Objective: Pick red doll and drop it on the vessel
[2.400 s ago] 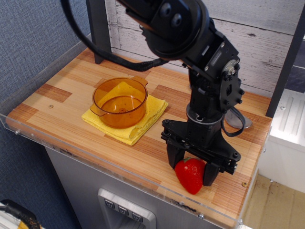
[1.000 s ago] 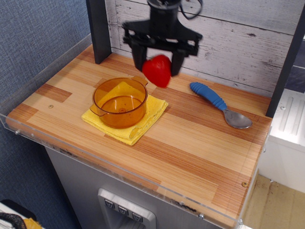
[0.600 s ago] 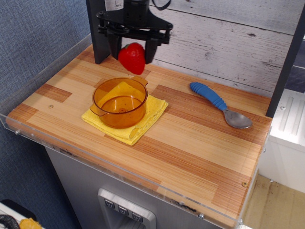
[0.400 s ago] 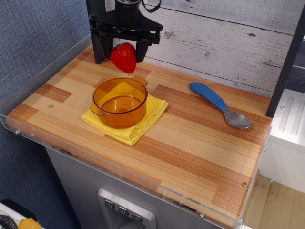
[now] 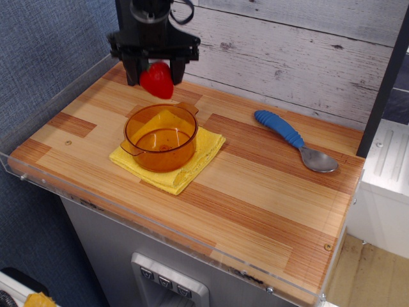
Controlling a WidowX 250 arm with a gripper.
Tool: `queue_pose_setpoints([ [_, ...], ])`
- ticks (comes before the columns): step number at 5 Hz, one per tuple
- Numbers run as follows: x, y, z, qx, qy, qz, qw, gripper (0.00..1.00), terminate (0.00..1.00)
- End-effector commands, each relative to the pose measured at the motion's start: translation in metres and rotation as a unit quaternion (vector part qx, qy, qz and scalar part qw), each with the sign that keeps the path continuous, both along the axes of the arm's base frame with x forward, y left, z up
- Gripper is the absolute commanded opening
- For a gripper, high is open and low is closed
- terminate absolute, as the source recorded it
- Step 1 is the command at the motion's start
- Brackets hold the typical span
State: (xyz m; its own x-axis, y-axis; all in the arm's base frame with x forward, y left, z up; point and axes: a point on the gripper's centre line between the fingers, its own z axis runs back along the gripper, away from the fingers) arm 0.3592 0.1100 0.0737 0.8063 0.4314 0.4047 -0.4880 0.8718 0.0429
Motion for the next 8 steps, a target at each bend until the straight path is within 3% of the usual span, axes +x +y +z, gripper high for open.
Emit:
queue_pose_setpoints([
  [1, 0.015, 0.012, -0.007, 0.013, -0.005, -0.022, 0.9997, 0.0, 0.0],
  [2, 0.024, 0.016, -0.016, 0.008, -0.018, -0.003, 0.9998, 0.0, 0.0],
  [4, 0.03, 0.013, -0.023, 0.005, -0.017, 0.005, 0.9998, 0.0, 0.0],
  [5, 0.03, 0.015, -0.023, 0.003, -0.018, 0.012, 0.9998, 1.0, 0.0],
  [8, 0.031, 0.017, -0.02, 0.0, -0.008, 0.016, 0.9998, 1.0, 0.0],
])
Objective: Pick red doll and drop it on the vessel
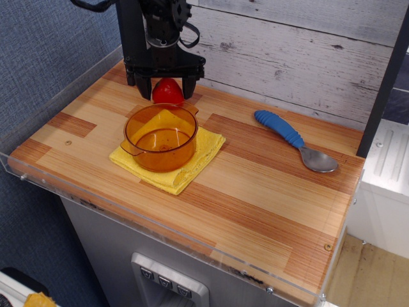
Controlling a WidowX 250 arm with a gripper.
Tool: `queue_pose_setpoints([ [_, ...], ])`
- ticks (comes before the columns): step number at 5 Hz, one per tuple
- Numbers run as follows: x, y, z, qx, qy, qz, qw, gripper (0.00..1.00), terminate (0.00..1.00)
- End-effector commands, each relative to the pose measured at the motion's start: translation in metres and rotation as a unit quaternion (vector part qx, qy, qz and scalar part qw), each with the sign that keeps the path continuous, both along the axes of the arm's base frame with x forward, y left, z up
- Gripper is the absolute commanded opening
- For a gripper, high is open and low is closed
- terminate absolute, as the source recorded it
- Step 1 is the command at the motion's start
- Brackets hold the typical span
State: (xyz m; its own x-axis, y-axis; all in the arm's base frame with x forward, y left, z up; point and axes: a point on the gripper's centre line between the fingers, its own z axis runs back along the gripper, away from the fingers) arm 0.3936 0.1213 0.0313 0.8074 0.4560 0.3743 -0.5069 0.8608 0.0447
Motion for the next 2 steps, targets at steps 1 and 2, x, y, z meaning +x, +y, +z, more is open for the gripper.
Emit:
queue_pose_setpoints([
  [1, -0.0039, 0.0051, 0.0274, 0.01, -0.028, 0.006, 0.9995, 1.0, 0.0],
  [2, -0.0054, 0.0037, 0.0369, 0.015, -0.035, 0.007, 0.9993, 1.0, 0.0],
])
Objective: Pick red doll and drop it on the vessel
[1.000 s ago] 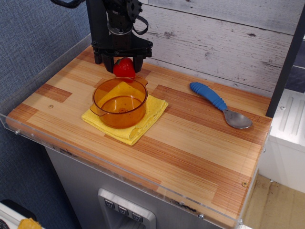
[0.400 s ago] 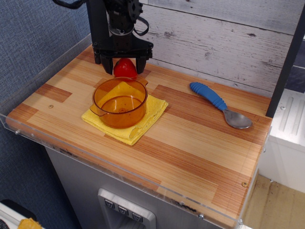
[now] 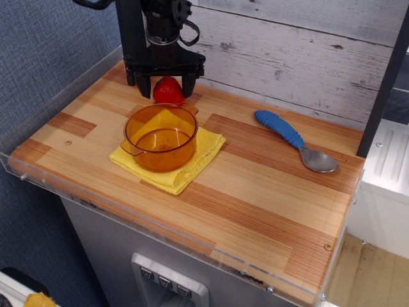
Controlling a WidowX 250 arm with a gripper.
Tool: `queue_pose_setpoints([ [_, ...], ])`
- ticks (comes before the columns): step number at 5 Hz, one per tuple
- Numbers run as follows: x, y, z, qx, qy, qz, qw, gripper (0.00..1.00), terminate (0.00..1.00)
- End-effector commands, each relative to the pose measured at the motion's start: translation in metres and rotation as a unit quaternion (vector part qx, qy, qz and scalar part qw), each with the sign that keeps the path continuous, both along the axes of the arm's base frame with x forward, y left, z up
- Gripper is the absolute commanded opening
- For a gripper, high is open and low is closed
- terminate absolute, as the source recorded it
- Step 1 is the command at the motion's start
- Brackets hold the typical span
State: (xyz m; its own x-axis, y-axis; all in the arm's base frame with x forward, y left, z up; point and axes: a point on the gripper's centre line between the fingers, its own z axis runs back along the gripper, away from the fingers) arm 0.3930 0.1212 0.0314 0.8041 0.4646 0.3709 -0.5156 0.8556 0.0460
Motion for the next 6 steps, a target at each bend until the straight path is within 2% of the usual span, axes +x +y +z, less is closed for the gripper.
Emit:
queue_pose_setpoints([
  [1, -0.006, 0.001, 0.051, 0.022, -0.045, 0.003, 0.9987, 1.0, 0.0],
  [2, -0.009, -0.004, 0.069, 0.029, -0.043, 0.002, 0.9987, 1.0, 0.0],
  [3, -0.014, -0.014, 0.085, 0.031, -0.026, -0.017, 0.999, 1.0, 0.0],
  [4, -0.028, -0.035, 0.095, 0.012, 0.01, -0.046, 0.9988, 1.0, 0.0],
  [5, -0.047, -0.054, 0.104, -0.002, 0.035, -0.073, 0.9967, 1.0, 0.0],
  [6, -0.079, -0.063, 0.108, -0.013, 0.05, -0.061, 0.9968, 1.0, 0.0],
])
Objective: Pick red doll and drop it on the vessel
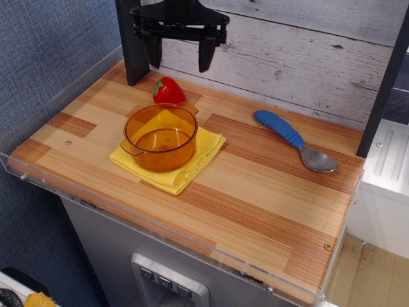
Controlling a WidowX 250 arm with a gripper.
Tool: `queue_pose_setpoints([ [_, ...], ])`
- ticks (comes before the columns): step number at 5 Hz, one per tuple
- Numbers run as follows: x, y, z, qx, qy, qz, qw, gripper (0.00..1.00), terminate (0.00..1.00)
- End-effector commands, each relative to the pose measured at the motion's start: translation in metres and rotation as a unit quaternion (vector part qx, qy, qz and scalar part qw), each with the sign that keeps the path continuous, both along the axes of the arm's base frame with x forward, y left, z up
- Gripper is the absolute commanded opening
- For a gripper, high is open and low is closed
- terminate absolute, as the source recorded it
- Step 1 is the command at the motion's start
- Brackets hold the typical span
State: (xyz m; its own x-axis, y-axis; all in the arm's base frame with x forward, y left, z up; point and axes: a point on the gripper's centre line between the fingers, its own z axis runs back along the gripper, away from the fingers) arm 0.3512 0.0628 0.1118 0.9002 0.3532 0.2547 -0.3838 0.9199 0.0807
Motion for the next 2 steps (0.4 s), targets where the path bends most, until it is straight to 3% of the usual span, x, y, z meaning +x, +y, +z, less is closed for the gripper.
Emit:
queue_pose_setpoints([
  [1, -0.07, -0.004, 0.031, -0.013, 0.0, 0.011, 0.9999, 1.0, 0.0],
  [2, -0.095, -0.006, 0.032, -0.018, 0.01, 0.024, 0.9995, 1.0, 1.0],
])
